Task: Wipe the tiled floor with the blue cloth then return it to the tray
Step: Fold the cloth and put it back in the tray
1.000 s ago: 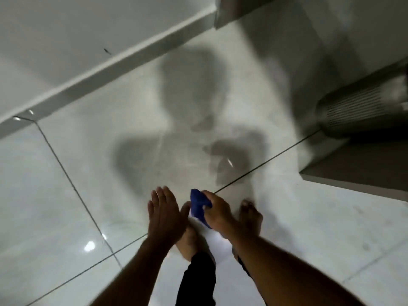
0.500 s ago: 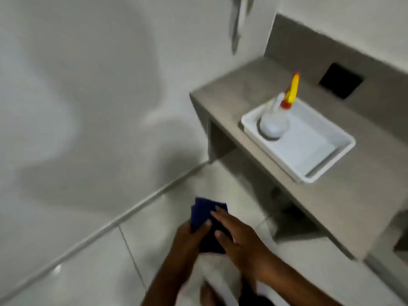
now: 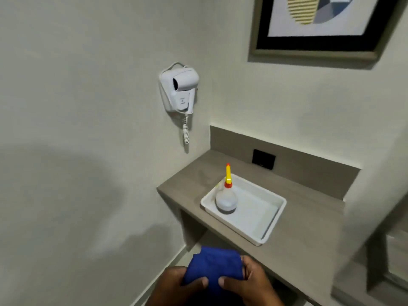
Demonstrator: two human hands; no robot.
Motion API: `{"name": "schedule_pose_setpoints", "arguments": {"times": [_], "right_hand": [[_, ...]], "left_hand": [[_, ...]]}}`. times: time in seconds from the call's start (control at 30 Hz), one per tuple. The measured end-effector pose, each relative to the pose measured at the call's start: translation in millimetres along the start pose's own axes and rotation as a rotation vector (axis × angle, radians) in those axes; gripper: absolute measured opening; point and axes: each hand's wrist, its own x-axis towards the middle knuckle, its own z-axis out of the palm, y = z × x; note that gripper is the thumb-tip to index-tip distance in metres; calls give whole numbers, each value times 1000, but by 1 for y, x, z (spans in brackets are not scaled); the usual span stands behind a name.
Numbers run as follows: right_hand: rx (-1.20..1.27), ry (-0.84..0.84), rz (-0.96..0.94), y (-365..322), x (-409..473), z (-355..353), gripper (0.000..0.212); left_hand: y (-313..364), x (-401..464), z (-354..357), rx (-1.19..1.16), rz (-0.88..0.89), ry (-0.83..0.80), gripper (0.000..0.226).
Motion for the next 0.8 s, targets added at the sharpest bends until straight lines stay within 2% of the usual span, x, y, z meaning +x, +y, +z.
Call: {"name": "schedule_pose_setpoints", "arguments": {"times": [0.07,0.17,0.2,0.27,0.37,0.43,0.53,0.6,0.67,0.7,0.8], "right_hand": [[33,70,-13,-9,-1,-11,76],[-80,133,24,-19,3,-31,91],[-147,126,11,-21,6,-39,88],[-205,124,17,-24,16,-56,63],[-71,153,116,-35,40,-78,15],[30,172,217,-45,59,-93,11],[13,204,186,-60,91,-126,24],[45,234,166,-67,111,-148,28],[97,273,174,-69,136,-173,30],[85,303,190,-68,147,-184,30],[-112,312,206,-52,183,-205,31]], "left_hand": [[3,18,5,-71,14,-64,37],[9,46,25,-134,31,-169,40],[10,56,34,-159,31,-188,38],[18,72,47,-197,10,-189,35],[32,99,61,-281,-77,-220,42],[43,118,70,-325,-150,-168,43],[65,157,89,-375,-263,-17,46],[78,187,100,-376,-303,123,34],[86,222,109,-304,-301,220,15],[87,240,111,-208,-311,227,13],[74,284,118,124,-372,137,28]]}}
